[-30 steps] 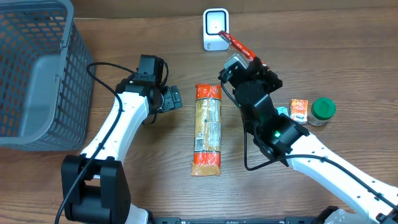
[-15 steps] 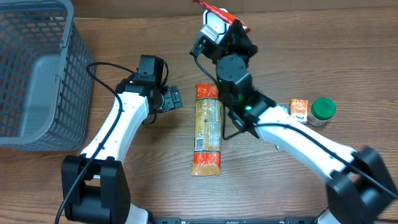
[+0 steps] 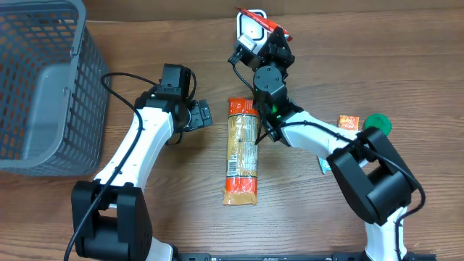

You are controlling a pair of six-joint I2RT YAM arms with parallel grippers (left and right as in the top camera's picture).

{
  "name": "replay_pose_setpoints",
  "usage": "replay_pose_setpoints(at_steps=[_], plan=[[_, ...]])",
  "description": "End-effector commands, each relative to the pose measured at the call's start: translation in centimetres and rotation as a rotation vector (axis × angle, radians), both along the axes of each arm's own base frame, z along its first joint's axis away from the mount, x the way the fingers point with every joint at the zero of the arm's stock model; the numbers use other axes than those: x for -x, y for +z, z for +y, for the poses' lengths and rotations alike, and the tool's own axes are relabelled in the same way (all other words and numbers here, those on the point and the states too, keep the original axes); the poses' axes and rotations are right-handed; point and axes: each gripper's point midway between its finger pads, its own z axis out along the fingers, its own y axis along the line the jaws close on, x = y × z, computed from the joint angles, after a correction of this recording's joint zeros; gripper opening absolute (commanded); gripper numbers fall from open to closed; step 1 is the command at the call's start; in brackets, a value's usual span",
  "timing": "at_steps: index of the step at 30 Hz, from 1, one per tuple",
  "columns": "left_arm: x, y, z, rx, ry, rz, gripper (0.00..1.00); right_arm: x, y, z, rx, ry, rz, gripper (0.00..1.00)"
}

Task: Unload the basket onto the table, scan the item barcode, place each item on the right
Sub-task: 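Lift the red tube and raise it up toward the scanner, then hold the red tube in front of the white scanner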

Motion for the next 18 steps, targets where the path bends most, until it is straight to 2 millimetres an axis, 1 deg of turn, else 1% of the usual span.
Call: replay_pose_setpoints(at_steps=[1, 4, 6, 10, 14, 18], plan=[[-0.3, 0.7, -0.1, 0.006, 0.002, -0.022, 1.0, -1.2, -1.4, 0.0, 0.01, 0.029, 0.009, 0.03], [-0.3, 0.7, -0.1, 0.006, 0.002, -0.022, 1.0, -1.9, -2.9, 0.0, 0.027, 0.053, 0.032, 0.03], [-0.3, 0.7, -0.1, 0.006, 0.002, -0.022, 1.0, -2.2, -3.6, 0.0, 0.03, 0.068, 0.041, 0.03], [-0.3, 0.7, -0.1, 0.006, 0.002, -0.022, 1.0, -2.5, -3.8, 0.1, 0.032, 0.1, 0.044, 0.03], [-0.3, 0.7, -0.1, 0.006, 0.002, -0.022, 1.0, -2.9, -2.9, 0.2, 0.068, 0.105, 0.032, 0.03], [-0.3, 0.7, -0.1, 0.006, 0.002, -0.022, 1.0, -3.5, -0.7, 0.3, 0.077, 0.087, -0.006, 0.03]])
